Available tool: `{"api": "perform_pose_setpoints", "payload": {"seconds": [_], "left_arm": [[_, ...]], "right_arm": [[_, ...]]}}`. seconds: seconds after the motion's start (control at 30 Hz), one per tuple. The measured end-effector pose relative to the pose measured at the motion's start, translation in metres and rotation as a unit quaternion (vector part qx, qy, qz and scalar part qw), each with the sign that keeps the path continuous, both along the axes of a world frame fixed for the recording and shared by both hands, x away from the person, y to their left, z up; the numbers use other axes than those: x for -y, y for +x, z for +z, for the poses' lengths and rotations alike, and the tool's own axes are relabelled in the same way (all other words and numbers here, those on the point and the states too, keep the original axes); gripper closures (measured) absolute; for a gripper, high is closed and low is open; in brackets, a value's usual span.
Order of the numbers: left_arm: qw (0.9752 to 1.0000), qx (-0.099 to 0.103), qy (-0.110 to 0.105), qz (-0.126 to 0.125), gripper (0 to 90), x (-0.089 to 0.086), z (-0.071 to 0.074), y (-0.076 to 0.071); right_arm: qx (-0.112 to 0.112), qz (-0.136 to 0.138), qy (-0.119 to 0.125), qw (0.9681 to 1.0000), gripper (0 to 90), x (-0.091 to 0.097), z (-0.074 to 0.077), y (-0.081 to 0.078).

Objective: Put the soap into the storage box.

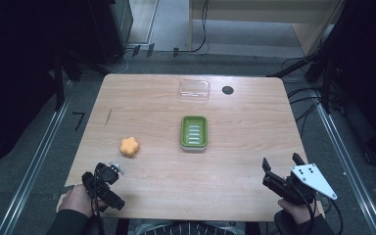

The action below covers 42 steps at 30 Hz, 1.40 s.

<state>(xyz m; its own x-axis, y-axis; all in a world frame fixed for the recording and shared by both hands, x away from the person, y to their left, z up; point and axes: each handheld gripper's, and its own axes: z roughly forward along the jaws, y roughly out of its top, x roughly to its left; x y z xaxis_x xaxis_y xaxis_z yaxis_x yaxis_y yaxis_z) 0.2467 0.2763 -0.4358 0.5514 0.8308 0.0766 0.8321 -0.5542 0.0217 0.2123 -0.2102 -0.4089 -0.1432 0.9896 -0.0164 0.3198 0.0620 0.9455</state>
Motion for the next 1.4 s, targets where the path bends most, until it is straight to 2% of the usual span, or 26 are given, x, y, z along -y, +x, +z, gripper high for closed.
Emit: {"api": "perform_pose_setpoints", "payload": {"seconds": [0.13, 0.27, 0.37, 0.57, 0.7, 0.73, 1.0, 1.1, 1.27, 1.4], "left_arm": [[1.0, 0.007, -0.006, -0.004, 0.0, 0.0, 0.003, 0.0], [1.0, 0.001, -0.007, -0.004, 0.0, 0.0, 0.001, 0.0], [0.9999, -0.002, -0.01, -0.004, 0.0, -0.002, 0.001, 0.0], [0.9997, 0.005, -0.021, -0.006, 0.0, -0.002, 0.004, 0.002], [0.9996, 0.008, -0.028, -0.006, 0.0, -0.002, 0.005, 0.01], [0.9994, 0.012, -0.033, -0.003, 0.0, -0.002, 0.007, 0.015], [0.9992, 0.013, -0.036, 0.009, 0.0, -0.003, 0.006, 0.032], [0.9991, 0.017, -0.038, 0.012, 0.0, -0.003, 0.007, 0.038], [0.999, 0.011, -0.04, 0.017, 0.0, -0.006, 0.006, 0.043], [0.9987, 0.019, -0.043, 0.021, 0.0, -0.007, 0.008, 0.049]], "right_arm": [[0.001, 0.0, -0.002, 1.0, 13.7, 0.0, 0.0, -0.001], [0.002, -0.001, 0.0, 1.0, 13.7, 0.0, 0.0, -0.001], [0.0, 0.006, -0.006, 1.0, 13.7, -0.004, 0.0, 0.002], [0.0, 0.014, -0.008, 0.9999, 13.7, -0.009, 0.001, 0.004], [0.001, 0.014, -0.009, 0.9999, 13.7, -0.01, 0.002, 0.004], [0.002, 0.013, -0.009, 0.9999, 13.7, -0.011, 0.002, 0.004], [0.0, 0.016, -0.008, 0.9998, 13.7, -0.01, 0.002, 0.005], [0.001, 0.015, -0.008, 0.9999, 13.7, -0.009, 0.002, 0.004], [0.0, 0.017, -0.01, 0.9998, 13.7, -0.011, 0.002, 0.005], [0.0, 0.017, -0.009, 0.9998, 13.7, -0.011, 0.002, 0.005]]}}
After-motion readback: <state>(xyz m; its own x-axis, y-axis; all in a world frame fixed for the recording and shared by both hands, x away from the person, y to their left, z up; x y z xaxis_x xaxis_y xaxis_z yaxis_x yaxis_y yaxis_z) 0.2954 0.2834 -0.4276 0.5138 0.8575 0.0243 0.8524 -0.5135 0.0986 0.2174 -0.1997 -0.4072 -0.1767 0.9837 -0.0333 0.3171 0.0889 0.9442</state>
